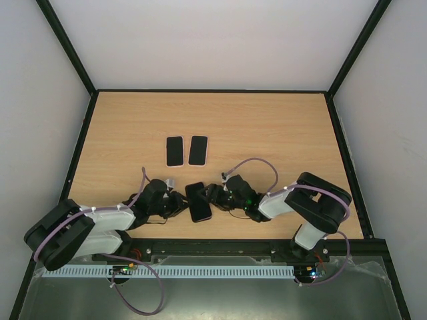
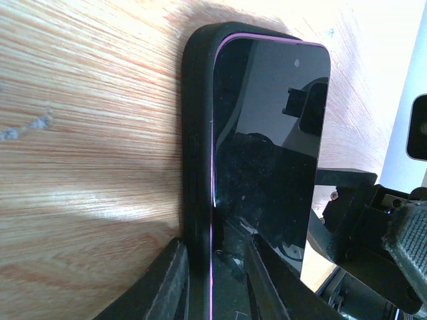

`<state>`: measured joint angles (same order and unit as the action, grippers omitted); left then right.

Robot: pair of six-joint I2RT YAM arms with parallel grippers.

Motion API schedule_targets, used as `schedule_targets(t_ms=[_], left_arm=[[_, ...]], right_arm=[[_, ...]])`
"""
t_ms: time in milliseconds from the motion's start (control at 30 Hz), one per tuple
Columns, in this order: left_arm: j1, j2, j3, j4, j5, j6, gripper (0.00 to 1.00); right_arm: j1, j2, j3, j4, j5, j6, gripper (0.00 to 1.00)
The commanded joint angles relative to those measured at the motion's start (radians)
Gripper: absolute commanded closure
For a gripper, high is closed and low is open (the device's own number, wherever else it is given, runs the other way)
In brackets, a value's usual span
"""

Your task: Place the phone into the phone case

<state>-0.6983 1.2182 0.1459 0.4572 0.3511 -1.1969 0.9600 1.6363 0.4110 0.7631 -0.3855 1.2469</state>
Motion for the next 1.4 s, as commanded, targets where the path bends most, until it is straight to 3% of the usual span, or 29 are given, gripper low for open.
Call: schedule_targets(t_ms=[0,333,933,1133,1233,1367], left_arm=[[-0.009,0.015,-0.003,0.010,0.007,-0.007,0.76],[-0.009,-0.014,-0.020,-0.007,-0.008,-0.013,0.72],[-0.009,-0.102,-0.033,-0.074,-0.039,-0.011,0.63],[-0.009,-0.111,-0.041,-0.081,-0.037,-0.008,0.66],[-0.009,-0.121,-0.047,-0.079,-0.042,-0.013,0.67],[-0.009,-0.130,-0.050,-0.090,-0.050,-0.013,0.66]], right_arm=[[0.009,0.010,-0.012,0.147,-0.097,0.077,0.29],[0.009,0.006,-0.056,0.346,-0.144,0.174,0.30],[0.009,0.062,-0.072,0.439,-0.154,0.191,0.32],[0.010,0.110,-0.070,0.515,-0.156,0.228,0.34],[0.009,0.129,-0.069,0.535,-0.160,0.235,0.38],[0.009,0.146,-0.078,0.530,-0.151,0.225,0.57]])
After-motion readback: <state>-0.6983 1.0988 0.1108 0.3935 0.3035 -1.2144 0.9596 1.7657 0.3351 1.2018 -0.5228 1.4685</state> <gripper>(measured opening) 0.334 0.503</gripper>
